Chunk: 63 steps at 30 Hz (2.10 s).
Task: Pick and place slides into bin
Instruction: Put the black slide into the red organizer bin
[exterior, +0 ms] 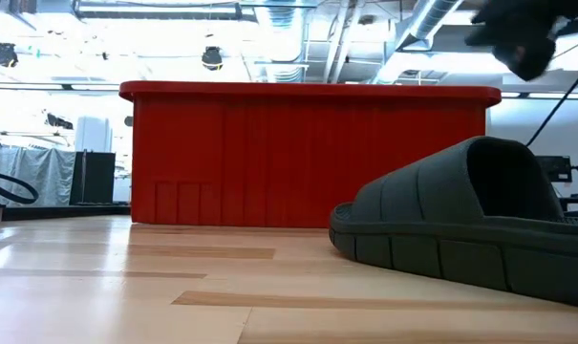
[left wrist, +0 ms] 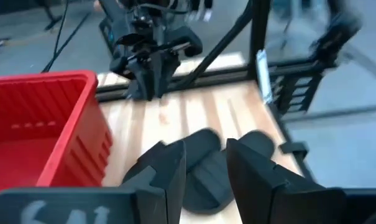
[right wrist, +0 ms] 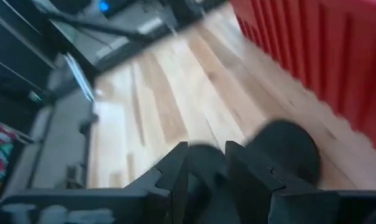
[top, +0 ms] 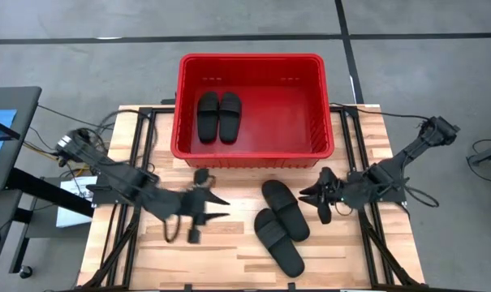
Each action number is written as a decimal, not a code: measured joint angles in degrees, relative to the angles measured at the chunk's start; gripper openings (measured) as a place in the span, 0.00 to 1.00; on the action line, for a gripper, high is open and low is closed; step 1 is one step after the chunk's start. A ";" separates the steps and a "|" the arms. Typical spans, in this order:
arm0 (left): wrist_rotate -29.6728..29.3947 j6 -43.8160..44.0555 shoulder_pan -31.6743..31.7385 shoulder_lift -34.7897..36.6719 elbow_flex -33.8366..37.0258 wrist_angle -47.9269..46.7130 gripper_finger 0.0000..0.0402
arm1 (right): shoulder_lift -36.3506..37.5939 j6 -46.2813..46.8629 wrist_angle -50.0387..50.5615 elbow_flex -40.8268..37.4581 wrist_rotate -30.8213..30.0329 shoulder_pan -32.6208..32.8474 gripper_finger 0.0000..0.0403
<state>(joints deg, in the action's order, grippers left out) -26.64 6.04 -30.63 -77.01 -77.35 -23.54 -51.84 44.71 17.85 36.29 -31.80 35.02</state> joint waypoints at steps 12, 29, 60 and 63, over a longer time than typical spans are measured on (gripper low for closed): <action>6.79 4.16 -0.20 30.61 35.06 26.94 0.27 | -15.20 -12.15 -20.92 3.03 9.30 -1.26 0.24; 7.31 5.77 -0.20 39.18 40.05 25.64 0.27 | -38.72 0.76 5.69 28.78 33.14 5.60 0.24; 7.32 5.79 -0.20 39.14 40.07 25.53 0.27 | -60.10 -16.43 28.38 48.54 39.24 9.17 0.24; 7.34 6.38 -0.20 39.14 40.07 25.52 0.27 | -60.10 -18.11 28.41 48.50 39.38 9.23 0.24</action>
<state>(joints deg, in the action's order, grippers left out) -19.31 12.43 -30.83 -37.87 -37.28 1.98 -111.94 26.60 46.26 84.79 7.57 44.25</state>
